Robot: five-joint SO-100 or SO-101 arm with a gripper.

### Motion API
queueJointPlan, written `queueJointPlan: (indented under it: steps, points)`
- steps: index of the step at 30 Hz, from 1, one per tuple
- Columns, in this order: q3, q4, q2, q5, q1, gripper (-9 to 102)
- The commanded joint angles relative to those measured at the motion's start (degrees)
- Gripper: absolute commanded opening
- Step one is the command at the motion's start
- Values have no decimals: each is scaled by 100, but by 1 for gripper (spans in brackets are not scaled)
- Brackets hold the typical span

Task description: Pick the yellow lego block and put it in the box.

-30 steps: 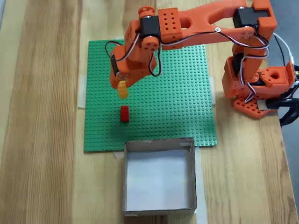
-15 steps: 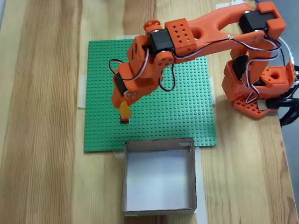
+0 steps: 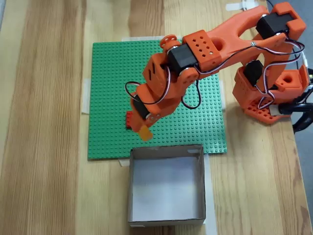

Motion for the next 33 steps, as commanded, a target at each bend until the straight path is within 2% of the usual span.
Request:
queueJointPlan:
  steps: [1, 17, 33]
  points:
    - [9, 44, 255, 88, -246, 0]
    - [44, 202, 299, 308, -1072, 0]
    - [-79, 246, -149, 483, -1310, 0]
